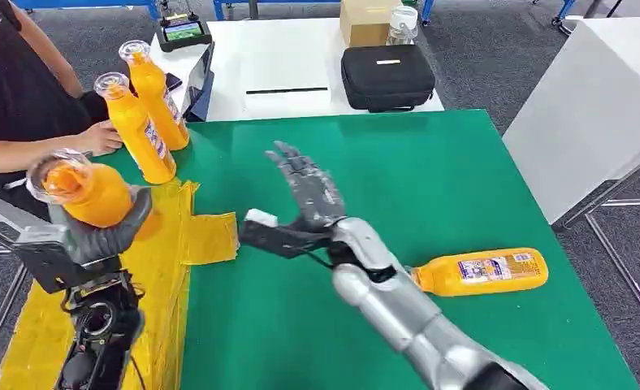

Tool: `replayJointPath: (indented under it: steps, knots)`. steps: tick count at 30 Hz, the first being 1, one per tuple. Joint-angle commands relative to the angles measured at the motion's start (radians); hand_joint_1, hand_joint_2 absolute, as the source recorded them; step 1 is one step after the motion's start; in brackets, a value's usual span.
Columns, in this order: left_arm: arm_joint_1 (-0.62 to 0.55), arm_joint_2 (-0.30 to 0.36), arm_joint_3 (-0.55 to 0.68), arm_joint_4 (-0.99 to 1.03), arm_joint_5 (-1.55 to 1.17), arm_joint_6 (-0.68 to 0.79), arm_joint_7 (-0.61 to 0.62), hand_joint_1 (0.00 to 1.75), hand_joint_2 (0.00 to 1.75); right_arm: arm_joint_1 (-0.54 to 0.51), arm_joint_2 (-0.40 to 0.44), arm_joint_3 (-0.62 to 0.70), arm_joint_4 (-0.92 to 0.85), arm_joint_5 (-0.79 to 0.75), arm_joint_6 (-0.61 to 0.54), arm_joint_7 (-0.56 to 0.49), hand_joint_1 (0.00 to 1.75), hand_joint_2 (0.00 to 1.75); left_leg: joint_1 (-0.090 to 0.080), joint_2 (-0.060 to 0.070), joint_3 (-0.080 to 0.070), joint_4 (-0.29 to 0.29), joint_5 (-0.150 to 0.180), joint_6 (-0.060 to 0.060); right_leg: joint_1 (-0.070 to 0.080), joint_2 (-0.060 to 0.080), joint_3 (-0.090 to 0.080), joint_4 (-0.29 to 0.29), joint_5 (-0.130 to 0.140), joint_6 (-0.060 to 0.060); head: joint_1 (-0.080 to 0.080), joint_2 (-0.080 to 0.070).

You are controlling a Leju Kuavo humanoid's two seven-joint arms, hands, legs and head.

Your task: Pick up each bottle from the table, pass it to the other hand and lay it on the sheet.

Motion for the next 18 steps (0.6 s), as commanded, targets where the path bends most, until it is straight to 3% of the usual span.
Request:
replayJointPath:
  steps: [1,4,5,9,10,14,18]
  knots:
    - [0.068,0.074,0.140,0.209,-0.369,0.077,0.067,1.75,1.75,0.365,-0.295,-0.478,-0.623,-0.197,0.125,-0.166,0.00,0.00,-0.001,-0.007,0.005,-0.003,-0.001,0.001,-0.001,-0.010,0.008,-0.003,-0.004,0.000,0.000,0.000]
    - [0.051,0.075,0.110,0.243,-0.589,0.044,0.176,1.75,1.75,0.420,-0.295,-0.544,-0.680,-0.181,0.151,-0.147,0.00,0.00,-0.003,-0.006,0.005,-0.001,-0.003,0.001,-0.003,-0.009,0.008,-0.001,-0.007,0.002,0.000,0.000]
    - [0.029,0.090,0.091,0.292,-0.713,-0.005,0.267,1.75,1.75,0.442,-0.325,-0.564,-0.676,-0.208,0.167,-0.156,0.00,0.00,-0.002,-0.004,0.002,-0.001,-0.002,0.001,-0.002,-0.007,0.004,-0.001,-0.005,0.002,0.000,0.000]
    - [0.000,0.132,0.020,0.462,-1.021,-0.114,0.429,1.75,1.75,0.465,-0.369,-0.620,-0.647,-0.267,0.213,-0.214,0.00,0.00,-0.003,-0.006,0.004,-0.003,-0.002,0.002,-0.003,-0.009,0.006,-0.002,-0.005,0.002,0.000,0.000]
    - [-0.016,0.120,0.009,0.511,-0.947,-0.186,0.387,1.75,1.75,0.472,-0.375,-0.635,-0.652,-0.275,0.231,-0.218,0.00,0.00,-0.003,-0.005,0.007,-0.003,-0.003,0.002,-0.003,-0.009,0.008,-0.003,-0.006,0.001,0.000,0.000]
    - [-0.078,0.113,-0.113,0.722,-1.035,-0.237,0.405,1.75,1.75,0.537,-0.423,-0.706,-0.684,-0.288,0.326,-0.231,0.00,0.00,-0.004,-0.005,0.007,-0.003,-0.002,0.003,-0.004,-0.009,0.008,-0.002,-0.006,0.001,0.000,0.000]
    - [-0.062,0.090,-0.187,0.761,-1.039,-0.230,0.380,1.75,1.75,0.644,-0.410,-0.782,-0.720,-0.285,0.339,-0.245,0.00,0.00,-0.004,-0.007,0.008,-0.004,-0.003,0.003,-0.003,-0.011,0.010,-0.004,-0.007,0.002,-0.001,0.000]
